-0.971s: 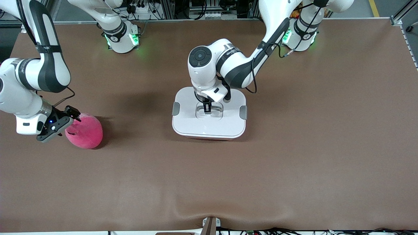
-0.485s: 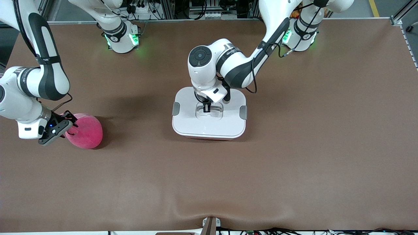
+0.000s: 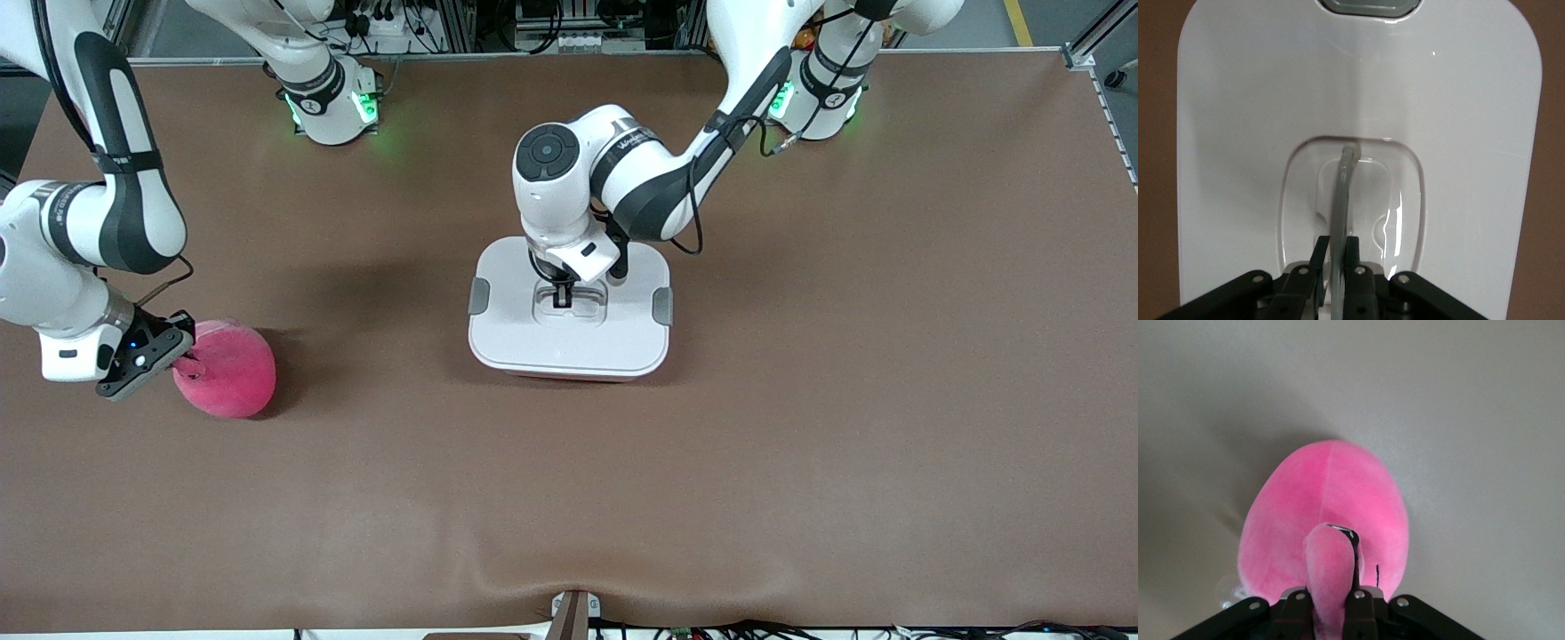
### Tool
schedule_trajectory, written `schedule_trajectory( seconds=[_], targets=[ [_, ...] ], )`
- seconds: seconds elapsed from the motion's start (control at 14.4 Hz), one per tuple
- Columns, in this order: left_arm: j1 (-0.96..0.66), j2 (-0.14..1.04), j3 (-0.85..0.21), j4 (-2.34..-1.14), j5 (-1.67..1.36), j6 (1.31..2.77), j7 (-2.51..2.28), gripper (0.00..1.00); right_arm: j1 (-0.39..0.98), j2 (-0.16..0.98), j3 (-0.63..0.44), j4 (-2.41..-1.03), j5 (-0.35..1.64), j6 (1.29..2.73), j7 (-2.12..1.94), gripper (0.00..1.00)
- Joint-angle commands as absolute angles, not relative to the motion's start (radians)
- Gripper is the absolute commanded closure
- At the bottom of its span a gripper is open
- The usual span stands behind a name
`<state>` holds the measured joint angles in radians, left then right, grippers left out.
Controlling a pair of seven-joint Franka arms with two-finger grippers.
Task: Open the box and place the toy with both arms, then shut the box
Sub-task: 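Grasp the lid handle with the left gripper while the right gripper grasps the toy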
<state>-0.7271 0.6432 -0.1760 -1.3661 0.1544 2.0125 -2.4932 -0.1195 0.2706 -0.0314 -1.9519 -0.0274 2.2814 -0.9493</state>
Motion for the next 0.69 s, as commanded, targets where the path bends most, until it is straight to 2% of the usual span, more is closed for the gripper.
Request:
schedule_trajectory(
  seconds=[0.0, 0.21, 0.42, 0.62],
  targets=[
    [-0.729, 0.629, -0.172, -1.370, 0.172, 2.016, -2.479, 0.88, -0.111, 0.267, -0.020, -1.899, -0.022, 2.270, -0.919, 1.00],
    [-0.729, 0.629, -0.172, -1.370, 0.172, 2.016, -2.479, 0.92, -0.074, 0.265, -0.018, -1.869, -0.023, 2.237, -0.780, 1.00],
    [-0.729, 0.629, -0.172, -1.370, 0.170, 2.016, -2.474, 0.97, -0.042, 0.267, -0.020, -1.786, -0.023, 2.110, -0.666, 1.00],
    [-0.729, 0.629, -0.172, -1.370, 0.170, 2.016, -2.464, 0.98, -0.008, 0.265, -0.020, -1.764, -0.023, 2.046, -0.543, 1.00]
  ],
)
